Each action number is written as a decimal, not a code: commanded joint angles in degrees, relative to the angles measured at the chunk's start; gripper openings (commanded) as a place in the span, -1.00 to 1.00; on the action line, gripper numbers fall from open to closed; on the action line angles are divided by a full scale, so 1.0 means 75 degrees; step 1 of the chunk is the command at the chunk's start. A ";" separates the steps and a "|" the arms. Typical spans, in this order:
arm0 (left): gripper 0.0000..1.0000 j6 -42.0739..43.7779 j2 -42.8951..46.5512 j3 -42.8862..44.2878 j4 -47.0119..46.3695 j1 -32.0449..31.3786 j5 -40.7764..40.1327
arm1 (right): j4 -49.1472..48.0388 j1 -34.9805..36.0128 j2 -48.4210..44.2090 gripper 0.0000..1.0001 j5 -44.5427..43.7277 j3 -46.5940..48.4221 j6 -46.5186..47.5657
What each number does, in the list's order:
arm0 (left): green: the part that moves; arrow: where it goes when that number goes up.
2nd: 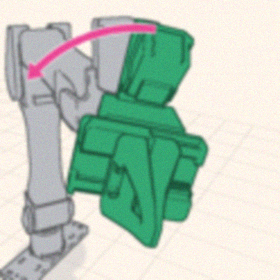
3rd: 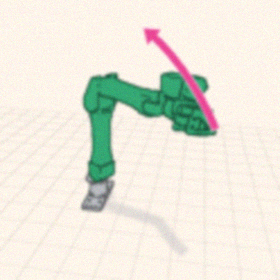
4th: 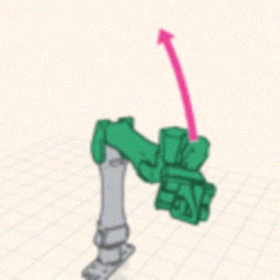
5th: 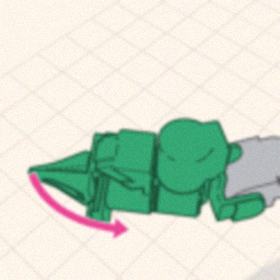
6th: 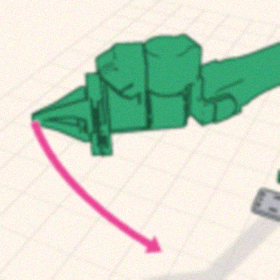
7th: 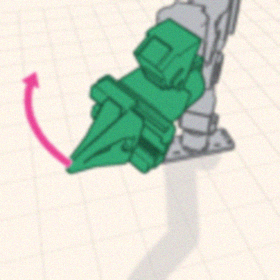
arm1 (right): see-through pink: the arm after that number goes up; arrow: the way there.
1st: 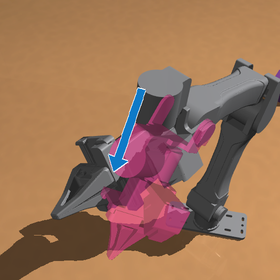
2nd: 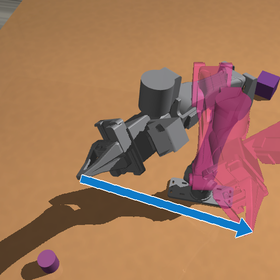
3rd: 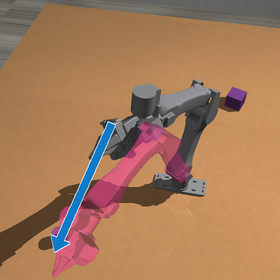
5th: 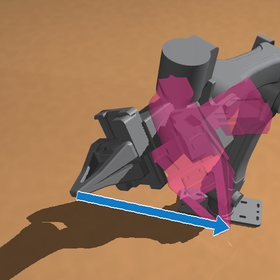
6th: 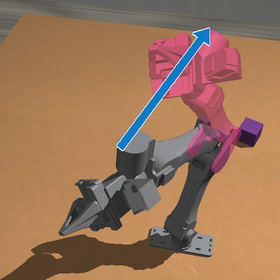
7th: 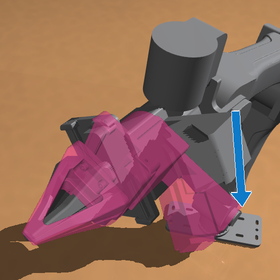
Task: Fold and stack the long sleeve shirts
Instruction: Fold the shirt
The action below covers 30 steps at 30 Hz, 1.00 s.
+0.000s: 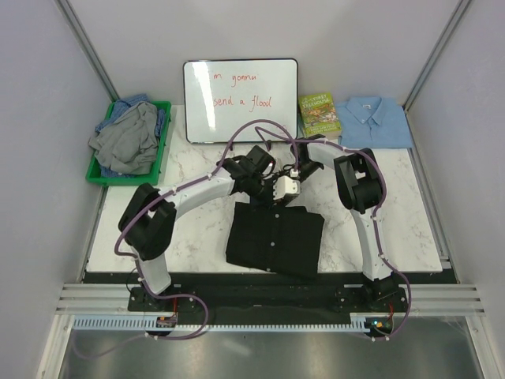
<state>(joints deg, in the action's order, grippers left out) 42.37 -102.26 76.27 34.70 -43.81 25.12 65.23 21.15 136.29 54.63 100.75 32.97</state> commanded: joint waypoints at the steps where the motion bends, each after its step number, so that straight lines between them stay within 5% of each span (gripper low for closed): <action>1: -0.96 0.0327 -0.0404 0.0541 -0.0044 0.0193 -0.0233 | -0.0038 0.0028 -0.0090 -0.46 -0.0335 -0.0027 0.0502; 23: -0.95 0.0292 -0.0674 0.0530 -0.0759 0.0357 -0.0795 | 0.0220 -0.0042 -0.0020 -0.40 -0.0382 0.0277 0.0795; 30: -0.19 0.0023 -0.0487 0.0775 -0.0469 0.0684 -0.0575 | 0.0560 -0.0428 -0.0253 -0.03 -0.0733 0.1495 0.0503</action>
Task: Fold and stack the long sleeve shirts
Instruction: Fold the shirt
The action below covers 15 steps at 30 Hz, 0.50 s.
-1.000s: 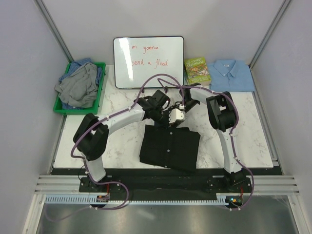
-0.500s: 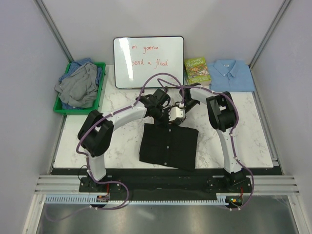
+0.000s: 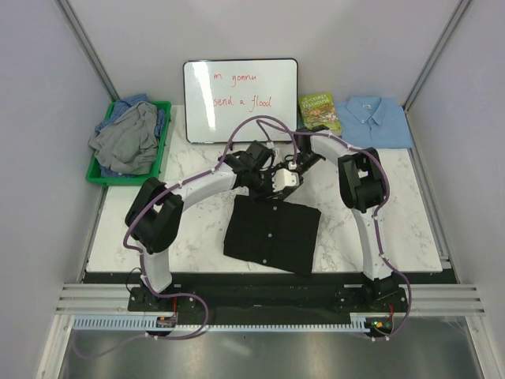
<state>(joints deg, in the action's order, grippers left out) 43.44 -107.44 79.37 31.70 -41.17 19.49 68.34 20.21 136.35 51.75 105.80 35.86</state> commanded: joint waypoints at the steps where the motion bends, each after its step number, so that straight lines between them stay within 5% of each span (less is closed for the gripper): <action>1: -0.11 -0.0109 0.0332 0.0501 0.0153 0.0553 0.0342 | 0.0193 -0.0408 -0.0460 0.00 -0.0384 0.0858 0.0083; 9: 0.13 -0.0647 0.0474 0.1148 0.1913 0.1842 0.1619 | 0.1186 -0.1170 -0.1959 0.35 -0.1087 0.0402 0.0492; 15: 0.25 -0.0647 -0.0006 0.1451 0.2721 0.2032 0.2312 | 0.1775 -0.1171 -0.3014 0.67 -0.0934 -0.0921 0.0996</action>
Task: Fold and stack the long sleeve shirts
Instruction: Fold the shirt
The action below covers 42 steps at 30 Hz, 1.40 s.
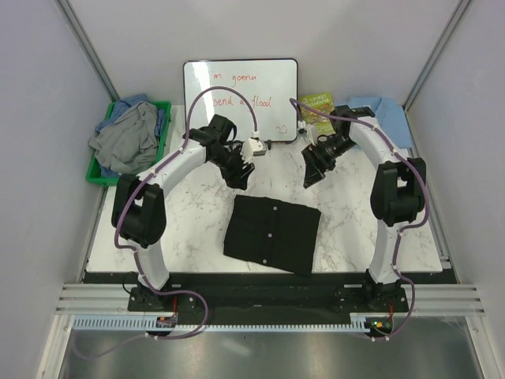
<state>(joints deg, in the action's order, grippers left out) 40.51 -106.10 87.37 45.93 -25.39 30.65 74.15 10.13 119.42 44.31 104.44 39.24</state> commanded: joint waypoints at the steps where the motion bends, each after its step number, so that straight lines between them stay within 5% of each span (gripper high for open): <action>1: 0.25 -0.0303 -0.0289 0.0525 0.0883 -0.0061 0.0765 | 0.0977 0.0184 -0.0816 0.66 -0.0025 -0.0916 0.0603; 2: 0.27 -0.0362 -0.0406 0.0572 0.0942 -0.0037 0.0776 | 0.0953 0.0184 -0.0828 0.63 -0.0084 -0.1254 0.0685; 3: 0.59 -0.0363 -0.0639 0.0735 0.1046 -0.0014 0.0776 | 0.0918 0.0184 -0.0805 0.61 -0.0200 -0.1374 0.0790; 4: 0.65 -0.0374 -0.0781 0.0795 0.1117 -0.0002 0.0730 | 0.0860 0.0184 -0.0770 0.59 -0.0248 -0.1468 0.0814; 8: 0.66 -0.0362 -0.1356 0.1124 0.1552 0.0103 0.0823 | 0.0579 0.0196 -0.0559 0.44 -0.0295 -0.1889 0.0873; 13: 0.44 -0.0561 -0.1719 0.1124 0.1563 0.0232 0.0799 | 0.0145 0.0196 -0.0535 0.33 -0.0459 -0.2453 0.0885; 20: 0.06 -0.0831 -0.2246 0.1346 0.1458 0.0420 0.0670 | -0.0709 0.0196 0.0003 -0.70 -0.0904 -0.2301 0.0476; 23: -0.33 -0.0983 -0.2434 0.1557 0.1411 0.0595 0.0811 | -0.1072 0.0196 0.0249 -0.81 -0.1115 -0.2020 0.0206; 27: -0.96 -0.1183 -0.2727 0.1815 0.1411 0.0701 0.0858 | -0.1249 0.0150 0.0530 -0.87 -0.1641 -0.1680 -0.0028; 39: -0.96 -0.1968 -0.3161 0.2025 0.0473 0.1017 0.0120 | -0.2175 0.0044 0.1059 -0.75 -0.2030 -0.0895 -0.1036; 40: -0.96 -0.1980 -0.3185 0.2084 0.0473 0.1053 0.0143 | -0.2187 0.0032 0.1047 -0.66 -0.1995 -0.0755 -0.1130; 41: -0.81 -0.2003 -0.3127 0.2143 0.0497 0.1099 0.0120 | -0.2141 0.0020 0.0954 -0.24 -0.1925 -0.0673 -0.1386; 42: -0.64 -0.2108 -0.3033 0.2166 0.0497 0.1135 0.0097 | -0.2129 -0.0003 0.0837 -0.08 -0.1855 -0.0625 -0.1505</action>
<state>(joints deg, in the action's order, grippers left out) 28.16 -129.10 100.62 51.92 -19.11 34.06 61.91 11.00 126.56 31.86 96.14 32.14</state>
